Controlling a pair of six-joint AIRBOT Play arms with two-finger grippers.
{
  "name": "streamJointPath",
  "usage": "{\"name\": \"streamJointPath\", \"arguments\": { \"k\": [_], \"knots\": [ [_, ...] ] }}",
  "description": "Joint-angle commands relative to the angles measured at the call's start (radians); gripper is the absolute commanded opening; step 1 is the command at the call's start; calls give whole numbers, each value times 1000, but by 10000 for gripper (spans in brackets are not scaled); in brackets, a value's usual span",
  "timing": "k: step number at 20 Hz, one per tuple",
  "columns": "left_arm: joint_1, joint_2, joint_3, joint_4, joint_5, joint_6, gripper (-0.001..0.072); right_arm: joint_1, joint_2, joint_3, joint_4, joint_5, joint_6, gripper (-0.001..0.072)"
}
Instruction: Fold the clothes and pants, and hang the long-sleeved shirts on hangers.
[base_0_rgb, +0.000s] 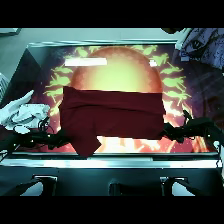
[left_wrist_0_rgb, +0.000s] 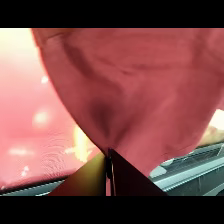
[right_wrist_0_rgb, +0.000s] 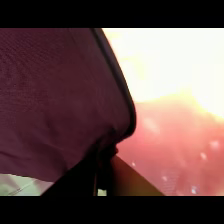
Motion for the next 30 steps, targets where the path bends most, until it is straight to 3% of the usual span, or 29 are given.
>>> {"name": "streamJointPath", "arguments": {
  "k": [1, 4, 8, 13, 16, 21, 27, 30],
  "knots": [
    [66, 37, 68, 69, -98, -10, 18, 11, 61, 5, -10, -74, 32, 34],
    [124, 151, 149, 225, -213, -99, 17, 11, 173, 7, -65, -217, 153, 33],
    [130, 354, 176, 310, -399, -146, 17, 11, 361, 7, -180, -410, 294, 33],
    [75, 455, 188, 306, -438, -193, 16, 11, 478, 48, -203, -481, 314, 33],
    [6, 369, 248, 306, -346, -192, 16, 11, 410, 133, -170, -401, 266, 33],
    [-68, 69, 453, 296, -227, -164, 16, 11, 179, 223, -20, -229, 163, 33],
    [-124, -331, 781, 294, -222, -128, 17, 79, -37, 306, 19, -27, 113, 33],
    [-123, -474, 945, 295, -255, -128, 17, 123, -119, 373, -41, 32, 172, 33]
  ]
}}
